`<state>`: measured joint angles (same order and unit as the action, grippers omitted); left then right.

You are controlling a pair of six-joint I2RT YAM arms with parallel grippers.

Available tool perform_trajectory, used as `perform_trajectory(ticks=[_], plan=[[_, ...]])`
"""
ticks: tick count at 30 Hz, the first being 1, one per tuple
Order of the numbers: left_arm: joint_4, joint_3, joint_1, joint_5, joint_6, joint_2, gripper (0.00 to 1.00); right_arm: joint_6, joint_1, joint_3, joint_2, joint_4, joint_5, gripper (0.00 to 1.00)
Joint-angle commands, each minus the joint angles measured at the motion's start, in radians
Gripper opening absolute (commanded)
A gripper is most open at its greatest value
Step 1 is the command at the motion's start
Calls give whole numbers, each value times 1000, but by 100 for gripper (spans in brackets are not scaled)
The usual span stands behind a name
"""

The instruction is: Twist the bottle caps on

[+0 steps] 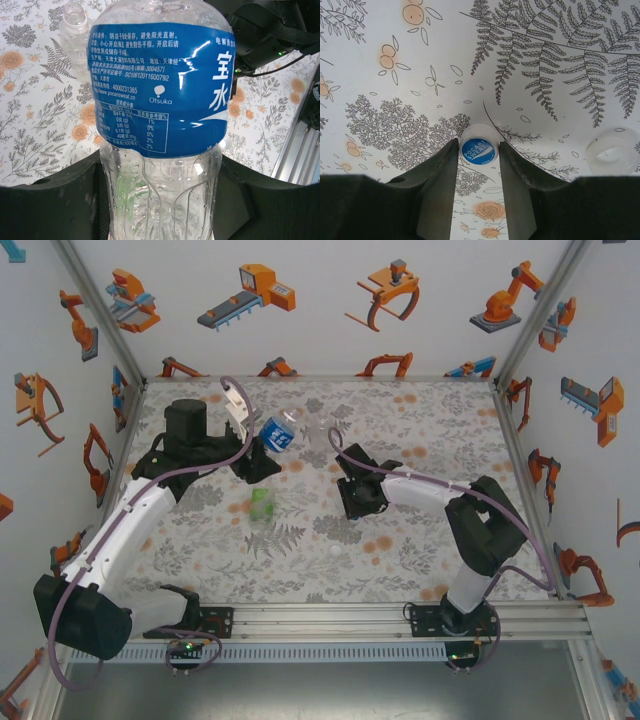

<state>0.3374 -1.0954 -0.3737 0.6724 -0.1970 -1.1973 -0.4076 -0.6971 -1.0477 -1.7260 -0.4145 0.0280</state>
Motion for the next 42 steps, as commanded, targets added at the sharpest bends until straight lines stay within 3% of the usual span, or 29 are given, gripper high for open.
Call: perform_trajectory(ticks=[1, 27, 35, 42], plan=[[5, 5, -7, 8, -16, 16, 7, -8, -8, -26, 0, -26, 17, 38], [1, 5, -7, 7, -13, 14, 7, -7, -9, -29, -17, -43, 29, 38], [1, 5, -7, 7, -15, 14, 7, -6, -8, -24, 13, -43, 38, 23], [3, 19, -18, 8, -71, 26, 2, 57, -1, -24, 115, -40, -23, 17]])
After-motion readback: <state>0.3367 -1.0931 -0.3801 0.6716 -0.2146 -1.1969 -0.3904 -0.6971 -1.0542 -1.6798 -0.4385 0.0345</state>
